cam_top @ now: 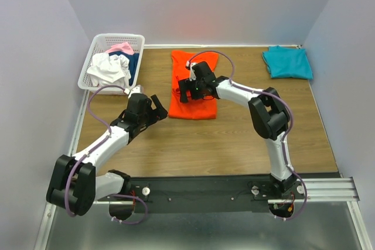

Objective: Fold and stack the t-shirts
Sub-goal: Fold the tshirt

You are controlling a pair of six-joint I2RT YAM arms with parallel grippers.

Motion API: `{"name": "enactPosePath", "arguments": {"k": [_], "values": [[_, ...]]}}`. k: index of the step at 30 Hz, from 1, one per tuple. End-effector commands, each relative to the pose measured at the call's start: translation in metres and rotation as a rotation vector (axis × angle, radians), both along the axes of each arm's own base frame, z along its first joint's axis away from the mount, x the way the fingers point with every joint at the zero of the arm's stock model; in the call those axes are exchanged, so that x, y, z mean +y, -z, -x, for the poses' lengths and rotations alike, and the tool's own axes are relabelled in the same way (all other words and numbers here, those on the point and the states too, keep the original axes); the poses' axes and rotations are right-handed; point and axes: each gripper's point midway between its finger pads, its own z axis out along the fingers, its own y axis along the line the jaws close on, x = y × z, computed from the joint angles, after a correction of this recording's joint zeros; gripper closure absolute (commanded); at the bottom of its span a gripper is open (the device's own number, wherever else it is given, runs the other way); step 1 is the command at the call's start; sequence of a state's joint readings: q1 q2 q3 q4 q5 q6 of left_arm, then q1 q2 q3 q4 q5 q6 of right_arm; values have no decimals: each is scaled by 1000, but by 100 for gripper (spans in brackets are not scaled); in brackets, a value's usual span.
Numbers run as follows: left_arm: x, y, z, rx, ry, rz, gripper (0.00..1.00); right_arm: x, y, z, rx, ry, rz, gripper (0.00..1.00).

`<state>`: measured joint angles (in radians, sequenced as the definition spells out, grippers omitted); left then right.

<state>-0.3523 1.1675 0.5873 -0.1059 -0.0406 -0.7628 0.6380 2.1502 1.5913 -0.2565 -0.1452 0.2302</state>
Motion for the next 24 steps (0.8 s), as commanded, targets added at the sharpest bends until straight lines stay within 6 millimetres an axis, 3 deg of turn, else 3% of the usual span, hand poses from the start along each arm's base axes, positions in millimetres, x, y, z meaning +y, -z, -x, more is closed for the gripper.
{"name": "enactPosePath", "arguments": {"k": [1,5,11,17,20,24], "values": [[1,-3,-7,-14,1,-13,2,4,5,-15,-41,-1,26,0],[1,1,-8,-3,6,-23,2,7,4,-34,-80,26,39,0],[0,2,-7,2,13,-19,2,9,-10,-81,-207,126,82,0],[-2,2,-10,4,20,-23,2,6,-12,-126,-284,199,98,0],[-3,1,-14,-2,21,-27,2,4,-26,-137,-322,211,91,0],[-9,1,-21,-18,39,-6,2,-9,-79,-130,-379,249,73,0]]}}
